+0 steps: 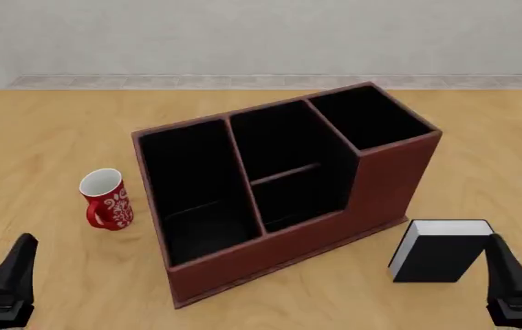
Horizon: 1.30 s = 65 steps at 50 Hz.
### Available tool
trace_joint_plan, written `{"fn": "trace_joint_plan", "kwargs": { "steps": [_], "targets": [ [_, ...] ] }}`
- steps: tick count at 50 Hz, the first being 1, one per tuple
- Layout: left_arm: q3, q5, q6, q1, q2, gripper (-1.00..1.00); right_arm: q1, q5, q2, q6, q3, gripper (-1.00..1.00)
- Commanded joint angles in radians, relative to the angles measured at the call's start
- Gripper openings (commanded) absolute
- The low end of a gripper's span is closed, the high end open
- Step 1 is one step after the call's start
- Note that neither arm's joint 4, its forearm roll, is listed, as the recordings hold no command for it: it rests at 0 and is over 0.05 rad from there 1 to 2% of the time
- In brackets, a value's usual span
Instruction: Pick up the book and place it in the back compartment of the caddy.
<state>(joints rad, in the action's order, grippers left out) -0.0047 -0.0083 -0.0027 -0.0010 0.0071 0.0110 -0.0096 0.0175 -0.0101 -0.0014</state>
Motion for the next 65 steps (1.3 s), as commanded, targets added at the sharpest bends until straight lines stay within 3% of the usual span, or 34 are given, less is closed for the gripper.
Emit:
{"fn": "trace_joint_plan", "kwargs": {
  "steps": [1,5,8,11,13,17,21,23,25,28,32,33,35,39,42,45,48,51,52,55,57,59,63,65],
  "targets": [
    [-0.044,0.045,0.000,-0.028,0.002,1.00,-0.011,0.006,-0.006,0.006,-0.003,1.00],
    [-0.065,0.054,0.048,-0.055,-0.001,1.00,-0.008,-0.025,0.045,-0.029,0.000,1.00],
    [-0.085,0.079,0.039,-0.071,-0.002,1.00,-0.011,0.001,-0.003,0.006,-0.001,1.00],
    [-0.116,0.105,0.054,-0.098,-0.004,1.00,-0.007,-0.033,0.060,-0.039,0.001,1.00],
    [-0.159,0.133,0.044,-0.094,-0.002,1.00,-0.011,-0.001,-0.001,0.005,-0.001,1.00],
    [-0.202,0.160,0.026,-0.090,-0.001,1.00,-0.007,-0.025,0.050,-0.038,0.000,1.00],
    [-0.239,0.191,0.032,-0.117,0.008,1.00,-0.011,0.003,-0.005,0.004,-0.001,1.00],
    [-0.261,0.206,0.022,-0.130,0.018,1.00,-0.010,0.004,-0.002,-0.001,0.000,1.00],
    [-0.272,0.200,0.025,-0.141,0.041,1.00,-0.007,-0.028,0.052,-0.035,0.001,1.00],
    [-0.292,0.195,0.024,-0.153,0.072,1.00,-0.011,0.002,-0.004,0.004,-0.001,1.00],
    [-0.316,0.169,0.041,-0.183,0.147,1.00,-0.008,-0.029,0.049,-0.031,0.001,1.00],
    [-0.360,0.188,0.008,-0.212,0.173,1.00,-0.009,-0.019,0.030,-0.018,0.001,1.00],
    [-0.371,0.186,0.032,-0.238,0.194,1.00,-0.011,0.005,-0.006,0.004,-0.001,1.00],
    [-0.398,0.197,0.055,-0.311,0.237,1.00,-0.008,-0.023,0.044,-0.030,0.000,1.00],
    [-0.409,0.201,0.044,-0.322,0.247,1.00,-0.011,0.004,-0.005,0.005,-0.001,1.00],
    [-0.404,0.191,0.029,-0.369,0.264,1.00,-0.008,-0.029,0.052,-0.034,0.000,1.00],
    [-0.421,0.186,0.044,-0.410,0.292,1.00,-0.011,0.000,-0.001,0.005,-0.001,1.00],
    [-0.431,0.176,0.041,-0.439,0.315,1.00,-0.010,-0.001,0.007,-0.006,-0.001,1.00],
    [-0.439,0.165,0.051,-0.478,0.336,1.00,-0.008,-0.032,0.054,-0.032,0.001,1.00],
    [-0.450,0.146,0.063,-0.525,0.381,1.00,-0.010,0.002,-0.001,0.002,-0.001,1.00],
    [-0.466,0.142,0.066,-0.566,0.406,1.00,-0.010,-0.002,0.007,-0.005,-0.001,1.00],
    [-0.478,0.136,0.026,-0.586,0.415,1.00,-0.008,-0.023,0.044,-0.030,0.000,1.00],
    [-0.492,0.101,0.046,-0.628,0.467,1.00,-0.010,0.004,-0.003,0.002,-0.001,1.00],
    [-0.492,0.081,0.035,-0.653,0.485,1.00,-0.008,-0.024,0.045,-0.031,0.001,1.00]
  ]
}}
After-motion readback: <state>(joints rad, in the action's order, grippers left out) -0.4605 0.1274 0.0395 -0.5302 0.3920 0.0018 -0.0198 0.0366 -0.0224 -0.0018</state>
